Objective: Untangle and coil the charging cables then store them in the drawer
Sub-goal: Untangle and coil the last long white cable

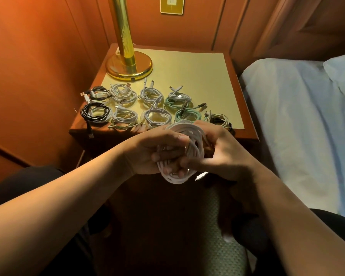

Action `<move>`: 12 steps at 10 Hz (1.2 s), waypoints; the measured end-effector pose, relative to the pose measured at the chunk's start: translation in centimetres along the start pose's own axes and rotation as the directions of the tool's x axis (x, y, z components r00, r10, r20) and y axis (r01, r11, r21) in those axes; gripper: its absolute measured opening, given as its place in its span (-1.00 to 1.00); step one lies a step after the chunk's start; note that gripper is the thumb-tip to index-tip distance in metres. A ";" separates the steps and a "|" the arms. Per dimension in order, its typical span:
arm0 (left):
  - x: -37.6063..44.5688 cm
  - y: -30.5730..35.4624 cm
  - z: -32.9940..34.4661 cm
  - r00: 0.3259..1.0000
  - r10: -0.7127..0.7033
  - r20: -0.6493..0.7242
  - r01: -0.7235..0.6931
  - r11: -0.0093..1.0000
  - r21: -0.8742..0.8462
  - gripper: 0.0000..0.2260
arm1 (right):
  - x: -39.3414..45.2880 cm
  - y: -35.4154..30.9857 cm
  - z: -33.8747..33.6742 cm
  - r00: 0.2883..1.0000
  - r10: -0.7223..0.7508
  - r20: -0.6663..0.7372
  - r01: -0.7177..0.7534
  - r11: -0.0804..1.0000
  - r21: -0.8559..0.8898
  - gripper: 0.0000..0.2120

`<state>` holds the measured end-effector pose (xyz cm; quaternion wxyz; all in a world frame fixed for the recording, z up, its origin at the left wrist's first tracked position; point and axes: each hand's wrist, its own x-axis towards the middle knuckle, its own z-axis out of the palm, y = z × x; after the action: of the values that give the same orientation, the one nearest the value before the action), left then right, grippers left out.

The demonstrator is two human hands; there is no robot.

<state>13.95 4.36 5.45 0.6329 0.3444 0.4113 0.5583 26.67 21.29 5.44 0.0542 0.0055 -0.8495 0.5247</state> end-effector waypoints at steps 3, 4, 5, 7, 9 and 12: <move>0.3 0.9 -0.7 0.983 0.098 0.153 -0.083 0.991 -0.105 -0.83 | 0.5 -0.1 0.6 0.997 -0.060 -0.045 0.063 0.996 0.063 -0.59; 0.4 1.4 -0.8 0.985 0.088 0.146 -0.067 0.987 -0.144 -0.63 | 0.8 0.2 0.9 0.979 -0.130 -0.155 0.132 0.991 -0.001 -0.56; 0.7 1.7 -0.7 0.990 0.125 0.058 -0.119 0.988 -0.095 -0.48 | 1.1 0.4 1.0 0.957 -0.180 -0.228 0.173 0.984 -0.047 -0.64; 1.1 2.3 -0.5 0.979 0.142 -0.144 -0.145 0.989 -0.013 -0.40 | 1.7 0.2 1.5 0.931 -0.166 -0.324 0.152 0.986 -0.069 -0.66; 0.4 3.3 -2.3 0.905 0.233 -0.356 -0.122 0.943 0.309 -0.58 | 2.1 0.0 1.2 0.917 -0.158 -0.366 0.155 0.987 -0.038 -0.74; 2.0 -0.7 -0.2 0.727 0.442 -0.526 0.136 0.658 0.741 -0.66 | 1.4 1.7 2.6 0.958 0.064 -0.279 -0.115 0.979 -0.169 -0.67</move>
<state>14.13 6.26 4.47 0.1927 0.3812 0.7647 0.4825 24.92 19.81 2.96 0.1468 -0.1104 -0.8781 0.4418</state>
